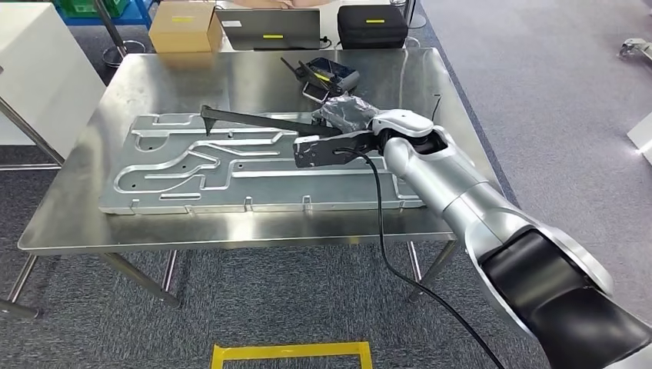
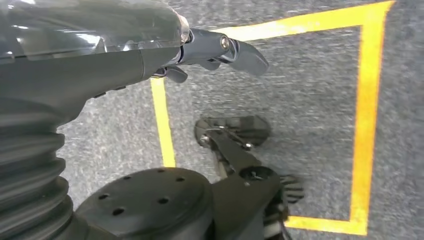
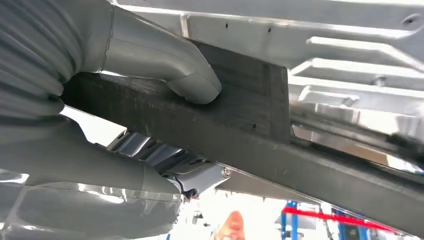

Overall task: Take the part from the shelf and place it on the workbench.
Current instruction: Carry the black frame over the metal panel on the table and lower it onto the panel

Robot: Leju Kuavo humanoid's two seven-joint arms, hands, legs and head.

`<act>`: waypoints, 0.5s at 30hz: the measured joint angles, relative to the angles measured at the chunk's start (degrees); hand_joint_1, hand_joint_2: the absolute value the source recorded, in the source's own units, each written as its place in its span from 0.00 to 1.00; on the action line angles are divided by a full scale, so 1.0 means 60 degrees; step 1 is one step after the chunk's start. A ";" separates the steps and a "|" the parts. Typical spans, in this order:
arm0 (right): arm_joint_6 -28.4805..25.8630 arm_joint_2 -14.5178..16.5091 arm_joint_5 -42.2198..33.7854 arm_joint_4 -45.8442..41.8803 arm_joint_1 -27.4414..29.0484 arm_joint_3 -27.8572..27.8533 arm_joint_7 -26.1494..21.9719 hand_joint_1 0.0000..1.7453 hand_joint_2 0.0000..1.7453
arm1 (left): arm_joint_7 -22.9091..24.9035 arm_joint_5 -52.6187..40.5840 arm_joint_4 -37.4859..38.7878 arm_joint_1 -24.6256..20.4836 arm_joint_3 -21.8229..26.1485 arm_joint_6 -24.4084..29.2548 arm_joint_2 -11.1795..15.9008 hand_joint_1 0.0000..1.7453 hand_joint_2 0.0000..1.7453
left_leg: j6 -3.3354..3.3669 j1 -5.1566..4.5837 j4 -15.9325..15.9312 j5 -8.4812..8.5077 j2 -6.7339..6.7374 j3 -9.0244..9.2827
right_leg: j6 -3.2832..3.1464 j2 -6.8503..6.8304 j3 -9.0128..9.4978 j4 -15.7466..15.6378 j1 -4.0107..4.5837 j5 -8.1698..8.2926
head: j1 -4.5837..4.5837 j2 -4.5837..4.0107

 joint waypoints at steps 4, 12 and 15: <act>-0.0509 0.0421 0.0411 0.0087 0.0249 0.0000 0.0203 1.00 1.00 | 0.0024 -0.0097 -0.0001 -0.0081 -0.0004 0.0000 0.0001 0.00 1.00 | -0.0267 0.0037 0.0317 -0.0023 0.0045 0.0081 | -0.0399 0.0064 0.0257 -0.0165 0.0058 -0.0072 | -0.0004 -0.0001; -0.0653 0.1312 0.0930 0.0285 0.0748 0.0002 0.0277 1.00 1.00 | 0.0171 -0.0212 -0.0001 -0.0096 -0.0025 0.0008 0.0001 0.00 1.00 | -0.0128 -0.0085 0.1998 -0.0635 0.0093 -0.1892 | -0.0745 0.0188 0.1264 -0.0186 0.0340 -0.0887 | -0.0007 -0.0001; -0.0545 0.1544 0.1116 0.0376 0.0782 -0.0003 0.0234 1.00 1.00 | 0.0227 -0.0209 0.0002 -0.0047 -0.0025 0.0065 0.0015 0.00 1.00 | 0.0205 -0.0296 0.0398 0.1009 0.0076 -0.1642 | -0.0724 0.0210 0.1613 -0.0188 0.0429 -0.1212 | -0.0006 -0.0001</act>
